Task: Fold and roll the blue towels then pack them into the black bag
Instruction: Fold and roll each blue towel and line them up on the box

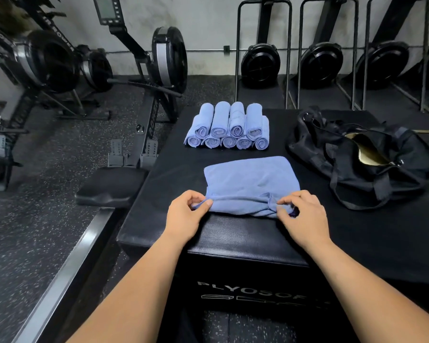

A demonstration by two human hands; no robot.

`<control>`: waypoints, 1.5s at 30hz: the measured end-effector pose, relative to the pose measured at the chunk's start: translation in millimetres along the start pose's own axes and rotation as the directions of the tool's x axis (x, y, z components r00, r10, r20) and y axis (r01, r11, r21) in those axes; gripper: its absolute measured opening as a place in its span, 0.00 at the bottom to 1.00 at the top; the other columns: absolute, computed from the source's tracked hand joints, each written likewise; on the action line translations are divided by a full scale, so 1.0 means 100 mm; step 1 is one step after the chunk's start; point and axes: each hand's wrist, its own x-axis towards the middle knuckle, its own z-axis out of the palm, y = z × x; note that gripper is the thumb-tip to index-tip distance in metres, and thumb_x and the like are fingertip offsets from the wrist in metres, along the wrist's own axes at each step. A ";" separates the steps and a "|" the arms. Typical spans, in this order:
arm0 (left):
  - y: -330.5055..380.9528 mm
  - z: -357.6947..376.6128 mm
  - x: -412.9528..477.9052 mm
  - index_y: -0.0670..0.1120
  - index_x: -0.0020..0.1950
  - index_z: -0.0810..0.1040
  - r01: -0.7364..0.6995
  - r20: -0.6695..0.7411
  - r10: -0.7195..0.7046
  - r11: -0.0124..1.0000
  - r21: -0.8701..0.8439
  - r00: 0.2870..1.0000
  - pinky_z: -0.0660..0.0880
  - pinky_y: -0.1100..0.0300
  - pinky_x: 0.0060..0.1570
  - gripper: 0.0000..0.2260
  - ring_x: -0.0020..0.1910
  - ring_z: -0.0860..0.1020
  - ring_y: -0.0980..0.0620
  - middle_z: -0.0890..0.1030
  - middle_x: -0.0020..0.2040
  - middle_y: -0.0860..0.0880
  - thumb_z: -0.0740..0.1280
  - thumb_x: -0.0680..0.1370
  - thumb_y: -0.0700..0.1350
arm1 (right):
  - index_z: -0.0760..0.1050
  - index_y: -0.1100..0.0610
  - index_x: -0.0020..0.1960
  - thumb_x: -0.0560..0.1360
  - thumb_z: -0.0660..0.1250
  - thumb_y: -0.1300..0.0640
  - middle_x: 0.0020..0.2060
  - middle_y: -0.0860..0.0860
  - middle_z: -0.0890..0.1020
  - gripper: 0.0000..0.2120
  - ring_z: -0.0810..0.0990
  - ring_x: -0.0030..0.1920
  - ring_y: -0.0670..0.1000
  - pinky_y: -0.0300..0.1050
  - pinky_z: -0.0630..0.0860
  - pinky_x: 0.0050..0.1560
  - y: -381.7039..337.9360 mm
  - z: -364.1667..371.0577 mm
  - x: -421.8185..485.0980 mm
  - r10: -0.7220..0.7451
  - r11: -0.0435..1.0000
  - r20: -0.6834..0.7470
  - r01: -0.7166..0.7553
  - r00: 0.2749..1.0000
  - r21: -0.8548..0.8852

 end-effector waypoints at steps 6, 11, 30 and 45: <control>0.04 -0.14 0.00 0.46 0.53 0.86 0.020 0.164 -0.009 0.998 -0.063 0.986 0.79 0.59 0.62 0.07 0.53 0.85 0.57 0.88 0.53 0.56 0.78 0.77 0.39 | 0.83 0.40 0.49 0.69 0.80 0.43 0.51 0.39 0.76 0.11 0.75 0.54 0.48 0.53 0.74 0.54 0.02 0.00 0.01 0.012 1.000 0.015 -0.012 1.000 -0.029; -0.03 -0.13 -0.03 0.48 0.53 0.86 -0.001 0.087 0.005 0.999 -0.050 0.996 0.79 0.56 0.62 0.08 0.54 0.85 0.55 0.88 0.53 0.57 0.76 0.77 0.38 | 0.85 0.51 0.48 0.78 0.75 0.54 0.49 0.46 0.81 0.01 0.81 0.50 0.48 0.32 0.72 0.51 0.08 -0.03 0.02 0.093 0.978 -0.126 -0.067 0.988 0.196; 0.09 -0.12 -0.15 0.49 0.51 0.87 0.056 -0.078 -0.075 0.976 -0.212 0.994 0.77 0.67 0.49 0.02 0.45 0.83 0.60 0.87 0.45 0.52 0.75 0.80 0.44 | 0.85 0.44 0.48 0.78 0.74 0.46 0.41 0.44 0.85 0.03 0.81 0.42 0.44 0.43 0.76 0.49 0.12 -0.19 0.10 0.348 0.855 -0.059 -0.291 0.936 0.430; 0.40 -0.33 0.02 0.50 0.46 0.88 -0.016 -0.119 0.003 0.994 -0.108 0.993 0.77 0.65 0.47 0.02 0.41 0.81 0.58 0.87 0.43 0.49 0.77 0.78 0.46 | 0.86 0.47 0.49 0.77 0.76 0.51 0.41 0.44 0.86 0.02 0.83 0.43 0.45 0.36 0.72 0.44 -0.04 -0.70 0.22 0.319 0.892 -0.096 -0.264 0.943 0.367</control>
